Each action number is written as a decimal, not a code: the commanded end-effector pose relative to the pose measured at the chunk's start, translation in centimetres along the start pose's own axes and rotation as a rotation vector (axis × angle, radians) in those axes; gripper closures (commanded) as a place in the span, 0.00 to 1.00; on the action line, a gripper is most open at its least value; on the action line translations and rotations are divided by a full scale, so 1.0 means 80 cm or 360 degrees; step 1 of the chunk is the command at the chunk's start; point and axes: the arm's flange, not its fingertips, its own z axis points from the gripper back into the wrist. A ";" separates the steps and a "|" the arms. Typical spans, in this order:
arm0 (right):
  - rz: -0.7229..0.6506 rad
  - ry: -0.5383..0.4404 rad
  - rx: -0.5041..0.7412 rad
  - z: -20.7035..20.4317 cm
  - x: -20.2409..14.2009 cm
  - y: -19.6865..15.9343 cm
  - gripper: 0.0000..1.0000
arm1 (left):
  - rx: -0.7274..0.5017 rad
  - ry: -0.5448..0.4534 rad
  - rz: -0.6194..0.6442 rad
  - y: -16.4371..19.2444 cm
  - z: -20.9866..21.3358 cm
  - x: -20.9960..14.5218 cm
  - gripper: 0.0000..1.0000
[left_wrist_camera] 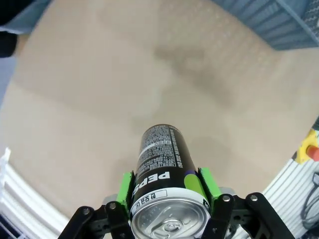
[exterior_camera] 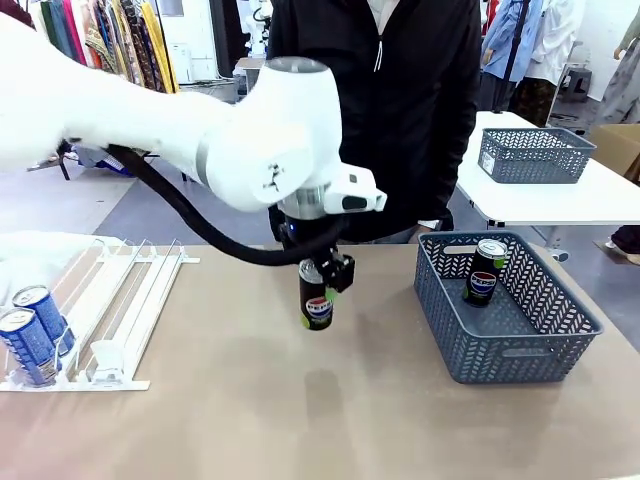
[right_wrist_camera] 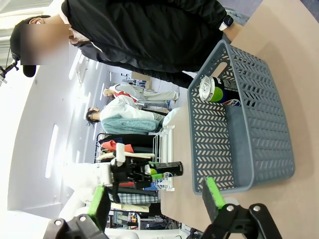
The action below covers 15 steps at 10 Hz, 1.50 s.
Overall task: Retrieve and store the cans from the dispenser.
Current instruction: Pick up the last remaining can from one row of the Automatic Can Dispenser and place it in the middle of the table.
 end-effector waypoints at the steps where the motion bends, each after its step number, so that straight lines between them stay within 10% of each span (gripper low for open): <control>1: 0.0017 0.0010 0.0011 0.002 0.001 0.003 0.00 | 0.0014 -0.0020 -0.0136 0.004 -0.010 -0.012 1.00; 8: 0.0017 0.0010 0.0011 0.002 0.001 0.003 0.00 | -0.0021 0.0093 -0.0263 0.012 -0.059 -0.014 1.00; 9: 0.0017 0.0010 0.0011 0.002 0.001 0.003 0.00 | -0.0036 0.0097 -0.0255 0.013 -0.058 -0.014 0.75; 10: 0.0017 0.0010 0.0011 0.002 0.001 0.003 0.00 | -0.0019 0.0086 -0.0244 0.014 -0.055 -0.015 0.17; 11: 0.0017 0.0010 0.0011 0.002 0.001 0.003 0.00 | -0.0017 0.0057 -0.0229 0.016 -0.050 -0.016 0.00; 15: 0.0017 0.0010 0.0011 0.002 0.001 0.003 0.00 | 0.0047 -0.0293 -0.0032 0.037 0.082 -0.065 0.00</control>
